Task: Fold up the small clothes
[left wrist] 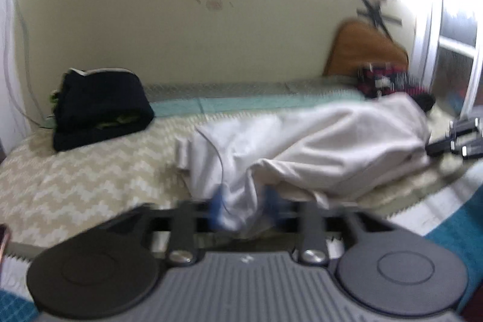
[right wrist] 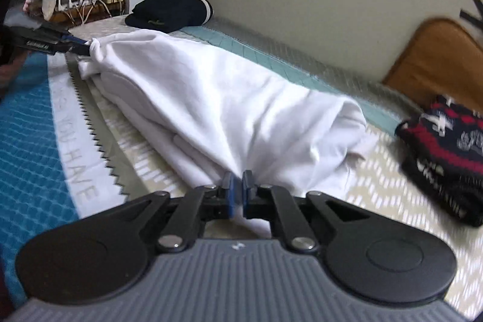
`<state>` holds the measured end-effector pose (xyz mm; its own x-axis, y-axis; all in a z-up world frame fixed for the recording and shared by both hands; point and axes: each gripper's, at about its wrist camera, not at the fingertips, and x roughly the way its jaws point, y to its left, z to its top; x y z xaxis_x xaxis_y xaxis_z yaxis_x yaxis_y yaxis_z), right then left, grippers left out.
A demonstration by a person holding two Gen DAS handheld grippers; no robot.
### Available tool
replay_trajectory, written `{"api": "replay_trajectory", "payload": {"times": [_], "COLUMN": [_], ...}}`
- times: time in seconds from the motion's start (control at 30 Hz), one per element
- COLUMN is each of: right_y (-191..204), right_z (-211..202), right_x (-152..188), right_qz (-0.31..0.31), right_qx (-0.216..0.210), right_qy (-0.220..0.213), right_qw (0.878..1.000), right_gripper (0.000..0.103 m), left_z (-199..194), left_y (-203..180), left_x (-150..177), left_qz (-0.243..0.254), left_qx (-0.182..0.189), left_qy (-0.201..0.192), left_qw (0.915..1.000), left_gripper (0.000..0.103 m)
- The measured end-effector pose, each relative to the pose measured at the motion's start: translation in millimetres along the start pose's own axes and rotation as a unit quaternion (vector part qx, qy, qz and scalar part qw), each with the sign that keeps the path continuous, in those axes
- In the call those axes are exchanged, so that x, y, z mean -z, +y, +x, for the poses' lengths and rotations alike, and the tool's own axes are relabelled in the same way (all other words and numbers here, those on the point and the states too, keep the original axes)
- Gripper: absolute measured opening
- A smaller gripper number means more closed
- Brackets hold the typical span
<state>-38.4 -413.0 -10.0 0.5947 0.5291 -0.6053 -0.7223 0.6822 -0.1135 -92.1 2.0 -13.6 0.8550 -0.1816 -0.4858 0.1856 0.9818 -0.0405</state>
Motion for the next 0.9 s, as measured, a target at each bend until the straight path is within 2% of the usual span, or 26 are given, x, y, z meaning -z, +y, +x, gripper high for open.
{"api": "replay_trajectory", "payload": {"times": [0.03, 0.1, 0.2, 0.23, 0.27, 0.4, 0.47, 0.5, 0.53, 0.6, 0.63, 0.7, 0.73, 0.77, 0.83, 0.9], "right_y": [0, -4, 0, 3, 5, 27, 36, 39, 41, 36, 28, 8, 2, -2, -5, -7], "right_z": [-7, -12, -17, -13, -5, 46, 68, 79, 88, 99, 98, 78, 66, 54, 39, 28], "right_x": [0, 7, -7, -14, -22, -58, -69, -71, -71, -60, -52, -29, -19, -10, 5, 13], "right_qz": [0.001, 0.001, 0.030, 0.045, 0.058, 0.090, 0.086, 0.080, 0.067, 0.048, 0.054, 0.083, 0.096, 0.108, 0.126, 0.151], "right_qx": [-0.002, -0.013, -0.023, -0.025, -0.028, -0.045, -0.054, -0.050, -0.034, 0.009, 0.024, 0.012, 0.011, 0.014, 0.030, 0.031], "right_qy": [-0.006, -0.024, -0.070, -0.082, -0.091, -0.090, -0.084, -0.074, -0.057, -0.016, -0.002, -0.011, -0.022, -0.026, -0.023, -0.021], "right_qw": [1.000, 1.000, 0.997, 0.995, 0.994, 0.991, 0.991, 0.993, 0.996, 0.999, 0.998, 0.996, 0.995, 0.994, 0.991, 0.988], "right_gripper": [0.024, 0.025, 0.028, 0.028, 0.028, 0.028, 0.028, 0.028, 0.028, 0.025, 0.026, 0.025, 0.024, 0.024, 0.016, 0.016], "left_z": [-8, -23, -22, -15, -2, 46, 73, 84, 95, 119, 119, 112, 110, 108, 107, 106], "left_y": [2, 9, 18, 18, 14, -18, -32, -36, -40, -39, -33, -24, -21, -19, -18, -20], "left_x": [-4, -18, -43, -49, -55, -61, -58, -54, -49, -37, -31, -25, -24, -23, -25, -30], "left_qz": [-0.008, -0.035, -0.088, -0.098, -0.102, -0.074, -0.057, -0.042, -0.021, 0.015, 0.028, 0.032, 0.030, 0.032, 0.029, 0.012], "left_qx": [-0.007, -0.006, 0.029, 0.048, 0.065, 0.103, 0.114, 0.104, 0.074, -0.014, -0.019, -0.023, -0.032, -0.037, -0.038, -0.041], "left_qy": [-0.019, -0.052, -0.076, -0.077, -0.073, -0.041, -0.009, 0.009, 0.032, 0.087, 0.076, 0.069, 0.071, 0.072, 0.071, 0.071], "left_qw": [0.9998, 0.9980, 0.9928, 0.9910, 0.9900, 0.9910, 0.9918, 0.9937, 0.9965, 0.9960, 0.9966, 0.9969, 0.9965, 0.9963, 0.9964, 0.9966], "left_gripper": [0.058, 0.058, 0.054, 0.049, 0.042, 0.028, 0.020, 0.019, 0.019, 0.017, 0.013, 0.013, 0.009, 0.008, 0.008, 0.009]}}
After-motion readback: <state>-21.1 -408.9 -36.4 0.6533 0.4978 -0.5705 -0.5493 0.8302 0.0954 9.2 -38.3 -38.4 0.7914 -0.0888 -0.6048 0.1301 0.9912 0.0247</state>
